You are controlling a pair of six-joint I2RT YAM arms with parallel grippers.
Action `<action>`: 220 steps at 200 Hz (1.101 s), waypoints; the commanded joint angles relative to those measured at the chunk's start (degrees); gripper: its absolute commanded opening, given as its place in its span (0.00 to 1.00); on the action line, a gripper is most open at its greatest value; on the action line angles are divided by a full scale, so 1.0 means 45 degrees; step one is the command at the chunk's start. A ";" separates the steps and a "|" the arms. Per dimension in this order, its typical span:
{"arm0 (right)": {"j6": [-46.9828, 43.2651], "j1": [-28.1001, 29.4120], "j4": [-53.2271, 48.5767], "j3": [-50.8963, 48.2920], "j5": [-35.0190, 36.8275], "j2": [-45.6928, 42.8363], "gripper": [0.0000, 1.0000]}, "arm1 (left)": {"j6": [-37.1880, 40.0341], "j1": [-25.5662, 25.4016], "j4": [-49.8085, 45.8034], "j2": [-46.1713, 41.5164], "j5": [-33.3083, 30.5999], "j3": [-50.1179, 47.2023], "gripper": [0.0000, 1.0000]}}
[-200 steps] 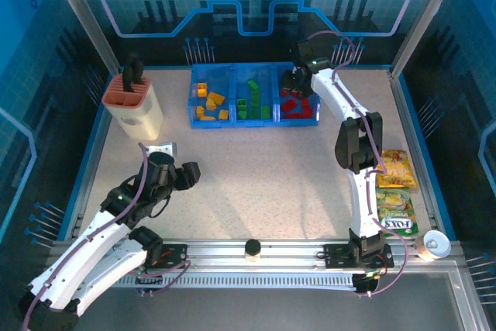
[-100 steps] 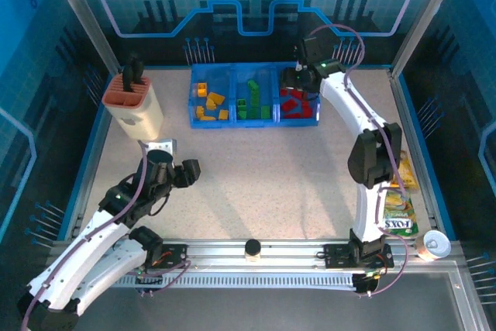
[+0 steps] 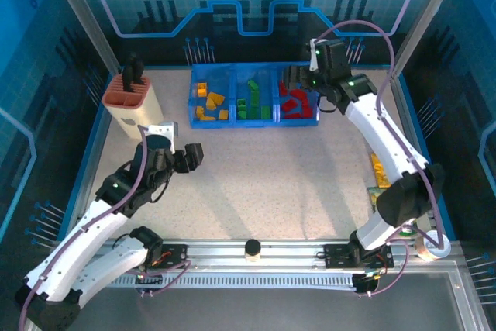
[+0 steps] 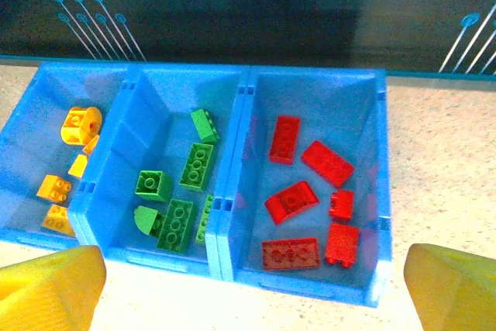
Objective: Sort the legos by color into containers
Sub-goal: Reset both arms
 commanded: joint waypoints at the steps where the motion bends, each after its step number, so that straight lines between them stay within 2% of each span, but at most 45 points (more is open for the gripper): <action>1: -0.0664 0.0293 0.0819 -0.0725 0.1118 -0.1311 1.00 | 0.0864 -0.0100 0.0588 0.0000 -0.0148 0.0746 0.88; 18: -0.1074 0.0416 0.2043 -0.2113 0.1474 -0.2519 1.00 | 0.1174 -0.0111 0.0765 -0.0044 -0.0051 0.0947 0.99; 57: -0.2333 0.0502 0.6100 -0.6500 0.1360 -0.5929 1.00 | 0.1898 -0.0117 0.1042 -0.0228 -0.0227 0.1124 0.99; 73: -0.2765 0.0475 0.7078 -0.8135 0.1438 -0.7242 1.00 | 0.2368 -0.0142 0.1476 -0.0583 -0.0381 0.0864 0.99; 89: -0.3868 0.0449 0.8462 -1.0171 0.1369 -0.8737 1.00 | 0.3065 -0.0153 0.2402 -0.1146 -0.0428 0.0267 0.99; 109: -0.4981 0.0409 0.9573 -1.2403 0.1689 -1.0606 1.00 | 0.3194 -0.0145 0.3637 -0.2176 -0.1197 -0.0636 0.99; 138: -0.4974 0.0261 0.8279 -1.3536 0.3139 -1.2657 1.00 | 0.2601 -0.0142 0.4370 -0.3227 -0.2769 -0.1517 0.99; 177: -0.4035 0.0251 0.5735 -1.5496 0.4890 -1.5777 1.00 | 0.2598 -0.0145 0.5567 -0.4135 -0.2519 -0.3375 0.99; 197: -0.3708 0.0264 0.5113 -1.6936 0.4825 -1.7999 1.00 | 0.3002 -0.0125 0.5171 -0.4022 -0.3467 -0.3916 0.99; 220: -0.3320 0.0426 0.5158 -1.7878 0.4257 -2.0158 1.00 | 0.3911 -0.0128 0.4542 -0.2914 -0.5021 -0.4279 0.99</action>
